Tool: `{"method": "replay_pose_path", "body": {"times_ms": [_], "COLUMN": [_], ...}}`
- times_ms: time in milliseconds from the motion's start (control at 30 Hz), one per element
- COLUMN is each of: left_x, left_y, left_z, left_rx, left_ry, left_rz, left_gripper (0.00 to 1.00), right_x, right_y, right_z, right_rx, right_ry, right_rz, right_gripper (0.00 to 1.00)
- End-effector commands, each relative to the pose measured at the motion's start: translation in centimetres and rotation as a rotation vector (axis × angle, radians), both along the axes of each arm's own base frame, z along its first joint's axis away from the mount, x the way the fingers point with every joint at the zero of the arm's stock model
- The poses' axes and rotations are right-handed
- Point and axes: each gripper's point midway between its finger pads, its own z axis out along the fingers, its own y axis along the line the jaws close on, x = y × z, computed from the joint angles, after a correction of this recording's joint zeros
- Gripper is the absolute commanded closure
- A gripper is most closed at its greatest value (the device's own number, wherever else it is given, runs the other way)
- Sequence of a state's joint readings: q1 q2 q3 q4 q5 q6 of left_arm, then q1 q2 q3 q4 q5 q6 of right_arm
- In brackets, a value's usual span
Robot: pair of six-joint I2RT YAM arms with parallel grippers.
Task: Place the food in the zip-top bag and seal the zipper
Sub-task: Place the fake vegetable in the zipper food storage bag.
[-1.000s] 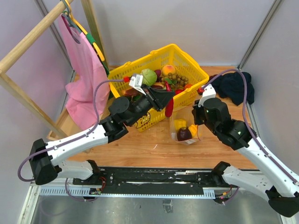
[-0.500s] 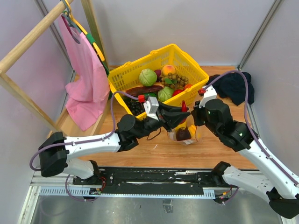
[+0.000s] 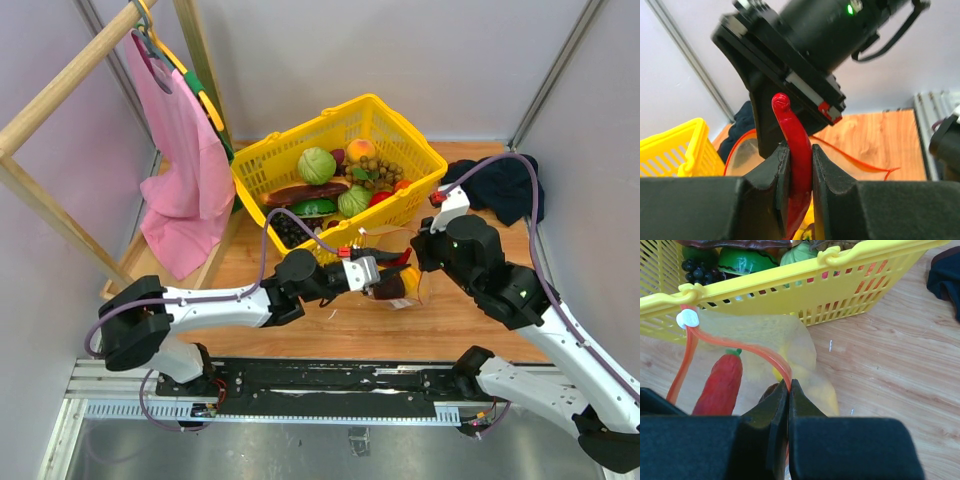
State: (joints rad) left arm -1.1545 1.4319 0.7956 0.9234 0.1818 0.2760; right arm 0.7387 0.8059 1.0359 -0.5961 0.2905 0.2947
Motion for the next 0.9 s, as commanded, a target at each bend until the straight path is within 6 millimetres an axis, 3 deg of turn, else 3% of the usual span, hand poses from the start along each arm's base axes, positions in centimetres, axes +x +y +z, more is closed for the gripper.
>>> {"method": "replay_pose_path", "body": {"times_ms": [0,300,467,633,867], "left_x": [1.1,1.9,2.5,2.3,1.1], "left_y": [-0.9,-1.3,-0.9,-0.7,0.0], "left_z": [-1.2,-3.3,-4.0,-4.3,-1.9], "left_rx": [0.125,0.254,0.282,0.311,0.262], "left_ry": [-0.153,-0.278,-0.274,-0.266,-0.178], "left_rz": [0.049,0.068,0.103,0.093,0.050], "left_gripper": [0.82,0.73,0.39,0.35,0.21], "right_x": [0.1,0.0,-0.1,-0.1,0.1], "right_y": [0.1,0.3,0.2,0.0,-0.9], "right_z": [0.9,0.9,1.0,1.2,1.1], "right_rx": [0.039,0.043,0.042,0.043,0.014], "right_ry": [-0.023,-0.019,-0.023,-0.030,-0.036], "right_rz": [-0.001,0.015,0.013,0.007,-0.030], "right_gripper": [0.99,0.99,1.00,0.99,0.99]}}
